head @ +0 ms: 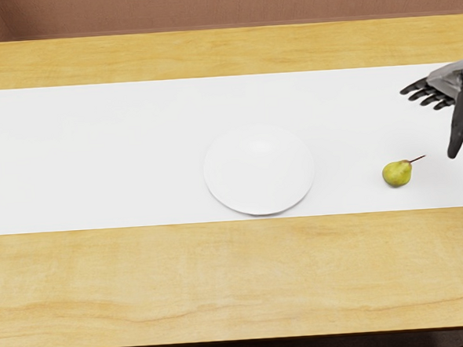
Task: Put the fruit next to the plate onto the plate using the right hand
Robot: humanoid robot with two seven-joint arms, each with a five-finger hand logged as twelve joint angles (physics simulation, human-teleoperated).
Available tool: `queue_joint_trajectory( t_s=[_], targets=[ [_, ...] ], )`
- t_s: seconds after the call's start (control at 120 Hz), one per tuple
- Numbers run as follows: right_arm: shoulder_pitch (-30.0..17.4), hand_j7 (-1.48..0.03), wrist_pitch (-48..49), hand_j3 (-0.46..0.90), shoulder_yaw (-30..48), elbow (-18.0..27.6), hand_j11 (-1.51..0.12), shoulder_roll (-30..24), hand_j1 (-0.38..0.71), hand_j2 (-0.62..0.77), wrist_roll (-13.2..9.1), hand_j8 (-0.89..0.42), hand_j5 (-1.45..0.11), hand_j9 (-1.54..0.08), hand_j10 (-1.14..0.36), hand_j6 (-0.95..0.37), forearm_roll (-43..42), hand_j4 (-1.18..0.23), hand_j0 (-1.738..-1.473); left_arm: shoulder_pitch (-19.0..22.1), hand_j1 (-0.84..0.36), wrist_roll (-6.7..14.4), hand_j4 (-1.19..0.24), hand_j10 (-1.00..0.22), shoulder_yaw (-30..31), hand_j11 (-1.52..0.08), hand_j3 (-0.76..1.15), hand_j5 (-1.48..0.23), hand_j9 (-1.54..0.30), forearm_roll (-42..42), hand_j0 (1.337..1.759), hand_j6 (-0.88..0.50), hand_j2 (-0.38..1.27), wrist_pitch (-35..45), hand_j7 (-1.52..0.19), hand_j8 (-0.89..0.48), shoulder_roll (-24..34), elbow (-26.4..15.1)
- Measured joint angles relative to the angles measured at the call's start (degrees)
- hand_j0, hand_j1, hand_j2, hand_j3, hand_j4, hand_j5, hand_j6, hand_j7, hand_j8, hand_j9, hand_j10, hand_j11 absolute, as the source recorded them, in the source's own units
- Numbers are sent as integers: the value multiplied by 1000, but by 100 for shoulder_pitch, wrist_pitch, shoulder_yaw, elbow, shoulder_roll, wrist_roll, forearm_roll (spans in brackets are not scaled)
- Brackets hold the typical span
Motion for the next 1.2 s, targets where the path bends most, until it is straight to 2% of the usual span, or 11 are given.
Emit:
queue_joint_trajectory(
  t_s=[0.133,0.25,0.333,0.392,0.475,0.567,0.642,0.95,1.2],
  targets=[
    [30,0,0,0,116,34,0,123,-349,0,-26,-5,-1,0,-3,-6,-232,-4,-1658,0,331,0,-15,-15,0,-19,0,-19,-19,0,1658,-15,3,0,-19,-15,0,0],
    [25,0,0,0,208,289,0,302,-349,0,-114,-4,-1,0,-3,-6,-308,-4,-1658,0,331,0,-15,-15,0,-20,0,-20,-20,0,1658,-16,3,0,-20,-16,0,0],
    [-27,0,-1,0,227,782,0,364,-349,0,-184,-4,-1,0,-3,-6,-350,-4,-1658,0,331,0,-15,-15,0,-20,0,-20,-20,0,1658,-16,3,0,-20,-15,0,0],
    [-75,0,-1,0,223,1234,0,218,-349,0,-209,-4,-1,0,-3,-6,-439,-4,-1658,0,331,0,-15,-15,1,-19,0,-19,-19,0,1658,-15,3,0,-19,-15,0,0],
    [-239,0,-35,0,241,1655,0,32,-349,0,-227,-4,-1,0,-3,-6,-641,-4,-1658,0,331,0,-15,-15,0,-19,0,-19,-19,0,1658,-15,3,0,-19,-15,0,0],
    [-492,0,-684,0,235,2130,0,-35,-349,0,-235,-5,-1,0,-3,-6,-1289,-4,-1658,0,331,0,-15,-15,0,-19,0,-19,-19,0,1658,-15,3,0,-19,-15,0,0],
    [-705,0,-1288,0,224,2344,0,-42,-349,0,-238,-5,-1,0,-4,-7,-1654,-5,-1658,0,331,0,-15,-15,0,-19,0,-19,-19,0,1658,-15,3,0,-19,-15,0,0],
    [-1513,0,-2926,0,203,2497,0,258,-349,1,-241,-6,-1,-1,-4,-8,-2650,-6,-1658,0,331,0,-15,-15,0,-19,0,-19,-19,0,1658,-15,3,0,-19,-15,0,0],
    [-1952,-18,-3573,0,182,2175,-18,567,-333,-1,-241,-20,-19,-19,-18,-22,-3308,-19,-1658,0,332,0,-15,-15,0,-19,0,-19,-19,0,1658,-15,3,0,-19,-15,0,0]
  ],
)
